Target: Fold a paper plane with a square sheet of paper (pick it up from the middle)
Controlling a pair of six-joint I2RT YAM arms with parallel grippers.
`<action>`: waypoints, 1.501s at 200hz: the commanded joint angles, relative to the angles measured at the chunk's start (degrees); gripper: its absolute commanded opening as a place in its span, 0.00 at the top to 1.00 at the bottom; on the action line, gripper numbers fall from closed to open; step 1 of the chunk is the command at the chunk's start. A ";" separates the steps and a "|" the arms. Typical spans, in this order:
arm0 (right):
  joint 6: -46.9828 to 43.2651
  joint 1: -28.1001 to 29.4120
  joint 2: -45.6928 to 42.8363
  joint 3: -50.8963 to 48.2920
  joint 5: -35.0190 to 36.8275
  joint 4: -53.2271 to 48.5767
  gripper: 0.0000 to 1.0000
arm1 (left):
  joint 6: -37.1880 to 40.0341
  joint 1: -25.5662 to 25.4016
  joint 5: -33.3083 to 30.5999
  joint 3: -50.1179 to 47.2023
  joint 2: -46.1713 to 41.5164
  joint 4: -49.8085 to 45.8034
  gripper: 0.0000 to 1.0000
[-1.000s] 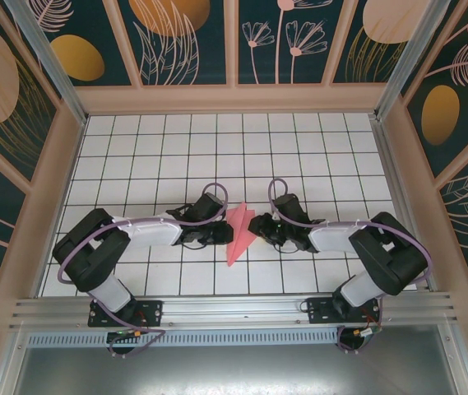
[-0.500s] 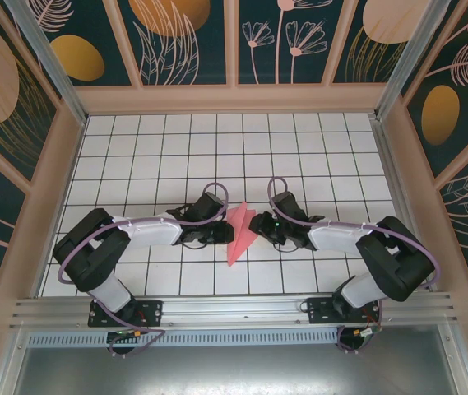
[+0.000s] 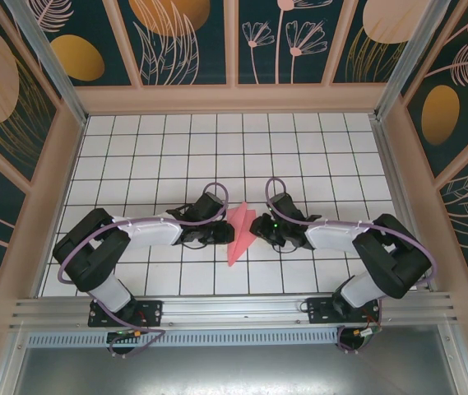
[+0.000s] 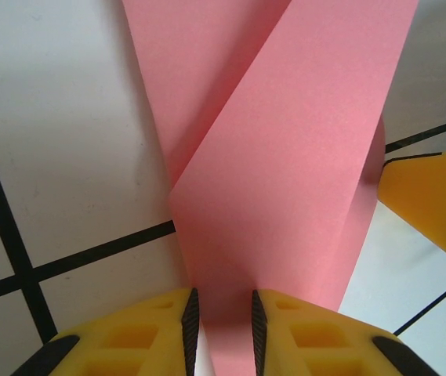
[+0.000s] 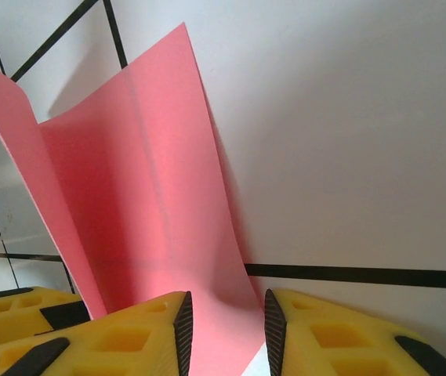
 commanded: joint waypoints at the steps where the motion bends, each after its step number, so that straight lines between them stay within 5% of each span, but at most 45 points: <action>1: 0.33 1.35 1.82 2.20 -2.97 4.05 0.66 | 0.59 0.38 1.31 0.90 1.30 1.07 0.73; 136: 2.95 1.24 1.76 -1.76 -8.18 19.75 0.45 | -0.72 0.40 0.04 -0.34 -0.01 1.36 0.78; 250: -1.91 1.70 8.48 4.89 -8.95 17.59 0.80 | -2.81 0.45 -0.93 -2.49 -3.62 3.04 0.78; 300: -13.93 2.00 5.22 16.96 2.39 -9.53 0.93 | -7.01 0.38 -10.52 -7.65 -17.94 2.87 0.74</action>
